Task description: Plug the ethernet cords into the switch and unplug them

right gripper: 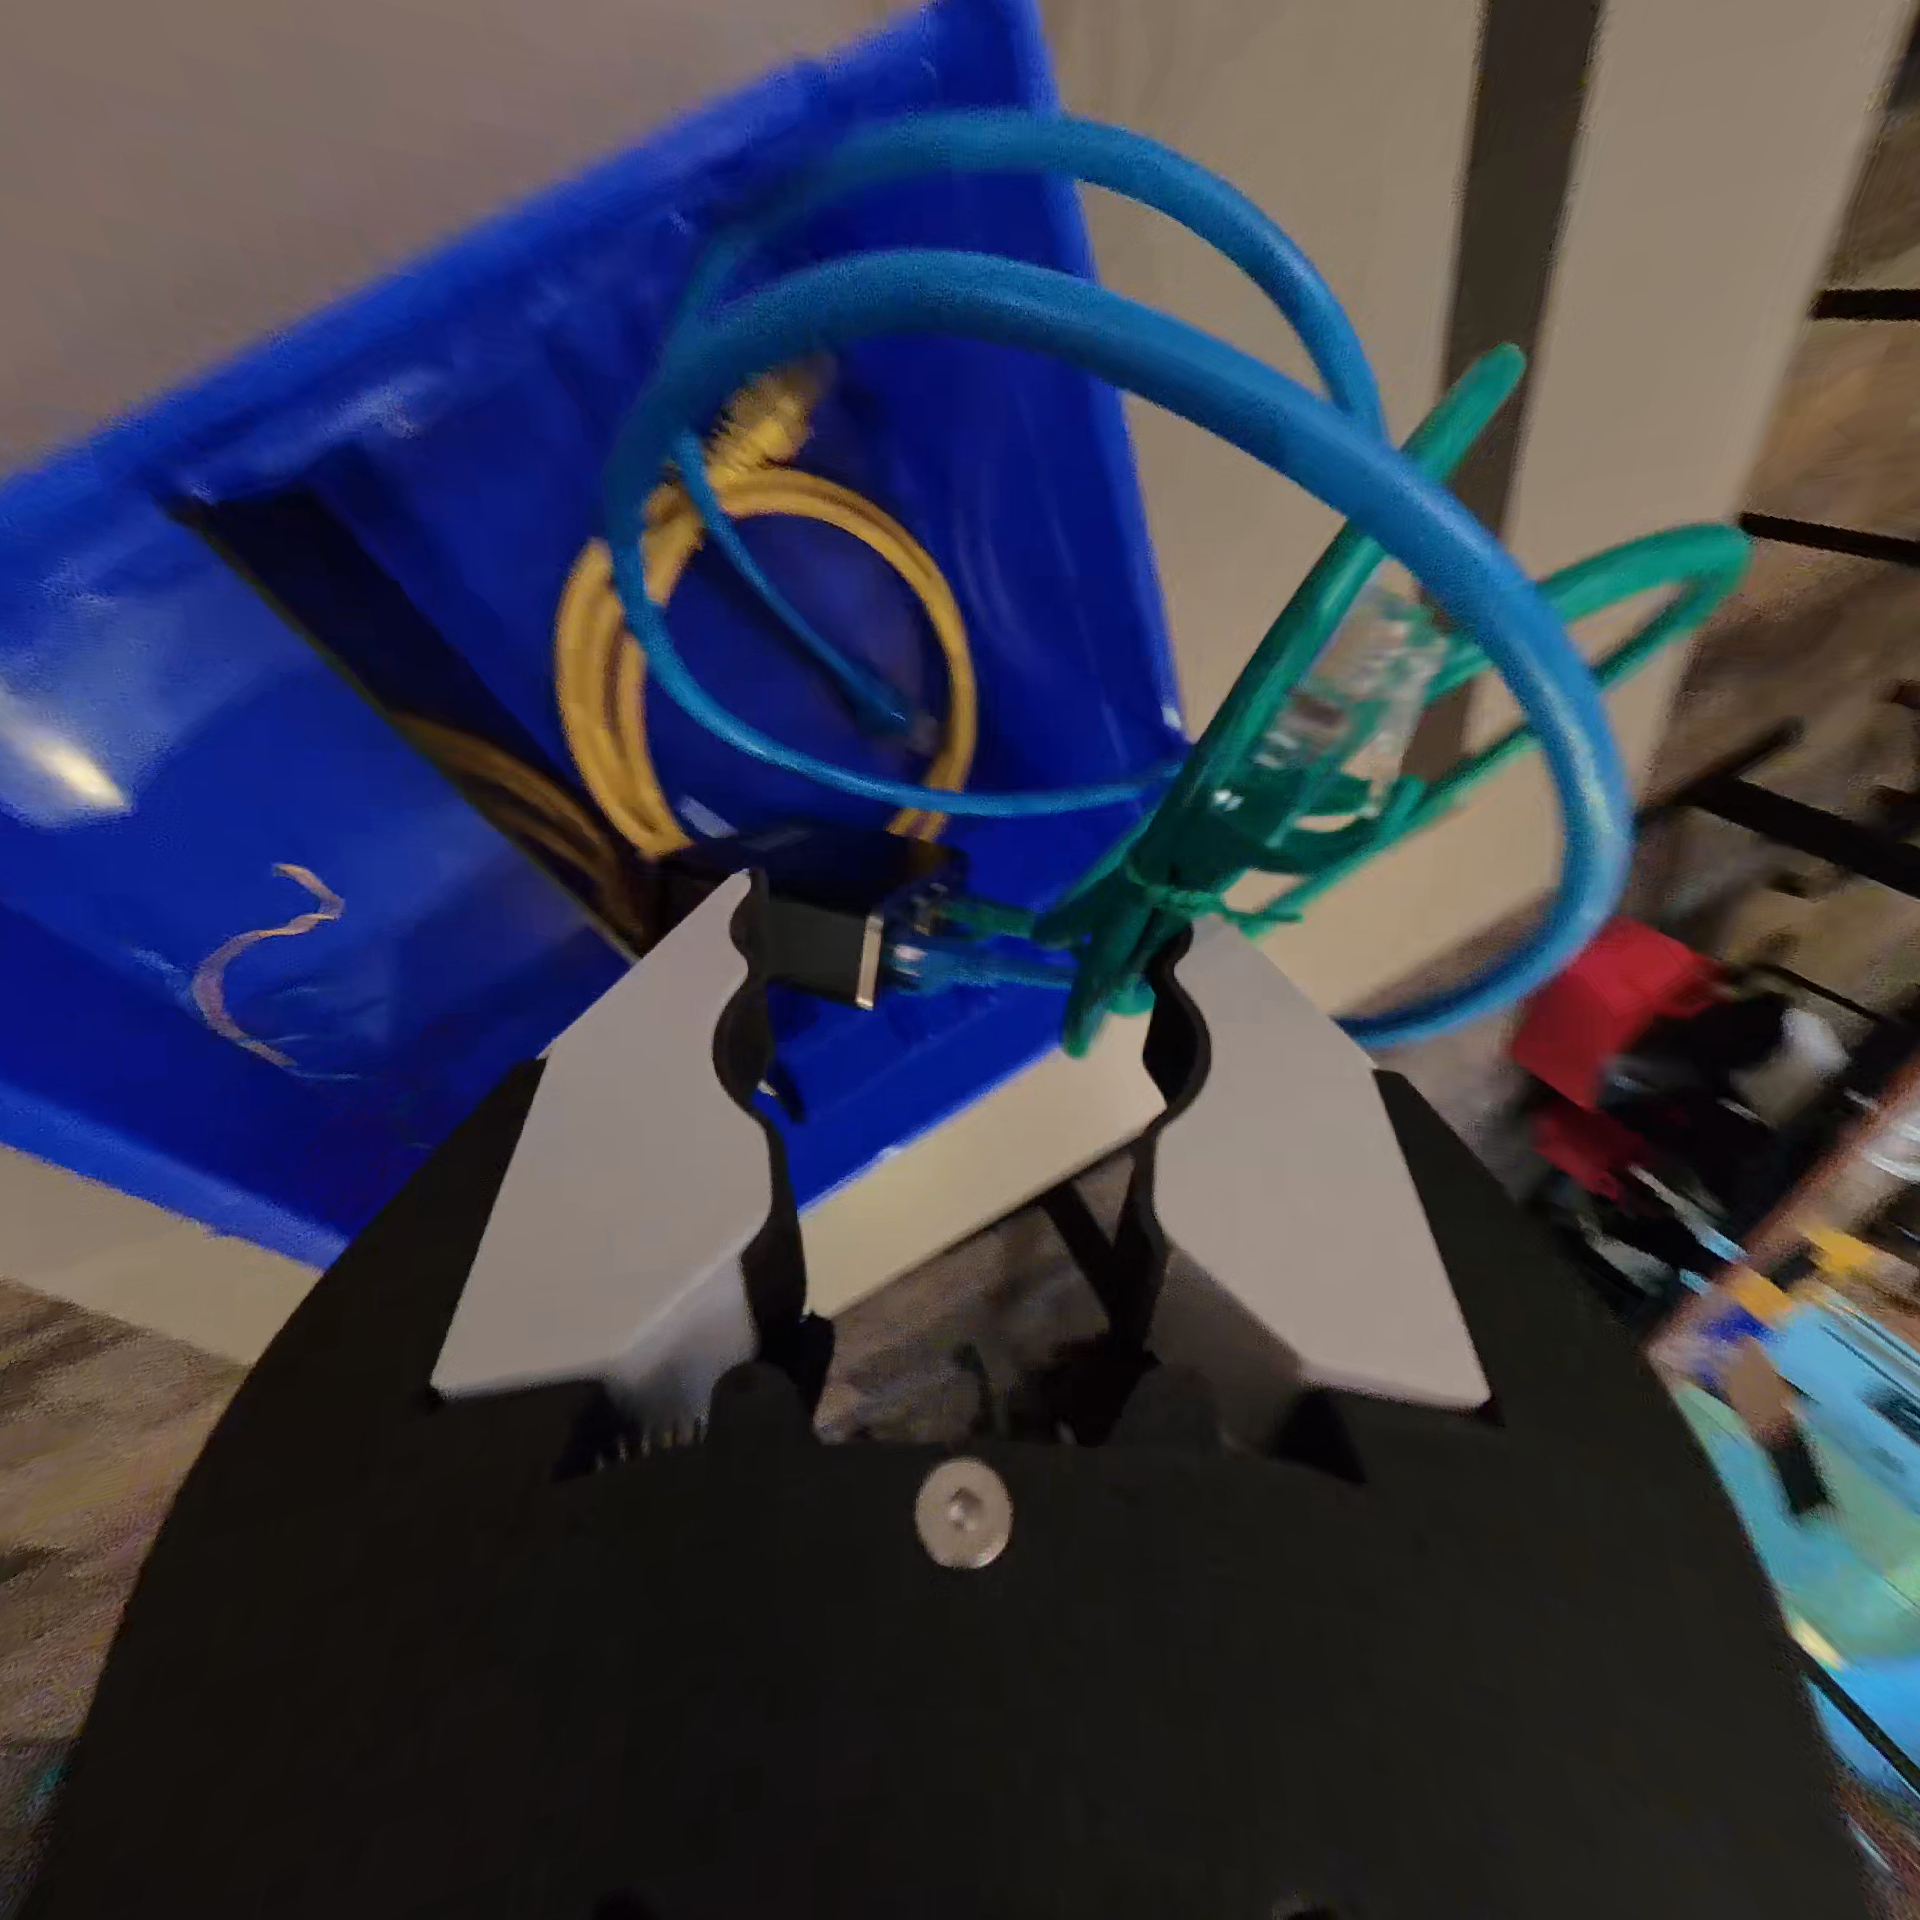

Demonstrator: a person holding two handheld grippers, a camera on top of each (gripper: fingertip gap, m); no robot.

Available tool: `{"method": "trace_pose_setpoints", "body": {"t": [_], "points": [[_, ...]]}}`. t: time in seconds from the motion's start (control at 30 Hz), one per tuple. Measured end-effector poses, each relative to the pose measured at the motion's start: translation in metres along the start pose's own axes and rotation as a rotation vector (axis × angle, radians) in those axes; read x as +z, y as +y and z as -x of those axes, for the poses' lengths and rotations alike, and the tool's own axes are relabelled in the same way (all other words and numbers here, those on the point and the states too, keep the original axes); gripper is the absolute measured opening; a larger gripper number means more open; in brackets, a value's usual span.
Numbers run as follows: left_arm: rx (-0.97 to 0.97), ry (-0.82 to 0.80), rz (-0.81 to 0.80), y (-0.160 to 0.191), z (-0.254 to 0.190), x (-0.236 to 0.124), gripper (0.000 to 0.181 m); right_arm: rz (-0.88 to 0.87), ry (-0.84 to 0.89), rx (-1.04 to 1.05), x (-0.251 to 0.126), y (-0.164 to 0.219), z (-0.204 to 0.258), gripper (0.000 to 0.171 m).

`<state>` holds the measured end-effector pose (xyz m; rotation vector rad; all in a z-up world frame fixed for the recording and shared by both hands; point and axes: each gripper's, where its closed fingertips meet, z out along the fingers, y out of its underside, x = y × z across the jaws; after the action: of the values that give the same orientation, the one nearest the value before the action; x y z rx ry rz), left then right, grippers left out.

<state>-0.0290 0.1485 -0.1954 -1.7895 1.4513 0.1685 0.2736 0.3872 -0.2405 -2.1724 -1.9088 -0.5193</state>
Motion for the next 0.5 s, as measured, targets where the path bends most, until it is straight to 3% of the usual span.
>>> {"method": "trace_pose_setpoints", "body": {"t": [0.17,0.3,0.37,0.5], "points": [[-0.002,0.000,0.003,0.003,0.001,-0.001,0.032,-0.067,0.124,0.037,-0.024,-0.012,-0.015,0.088],[0.000,0.000,0.005,0.003,0.001,-0.001,0.032,-0.043,0.156,0.029,-0.040,-0.002,-0.019,0.070],[0.002,-0.002,0.004,0.002,0.001,-0.002,0.032,-0.150,0.095,0.054,-0.049,-0.012,-0.013,0.055],[0.004,-0.006,0.002,0.001,0.002,-0.004,0.032,-0.129,0.153,0.111,-0.044,0.002,-0.029,0.058]]}}
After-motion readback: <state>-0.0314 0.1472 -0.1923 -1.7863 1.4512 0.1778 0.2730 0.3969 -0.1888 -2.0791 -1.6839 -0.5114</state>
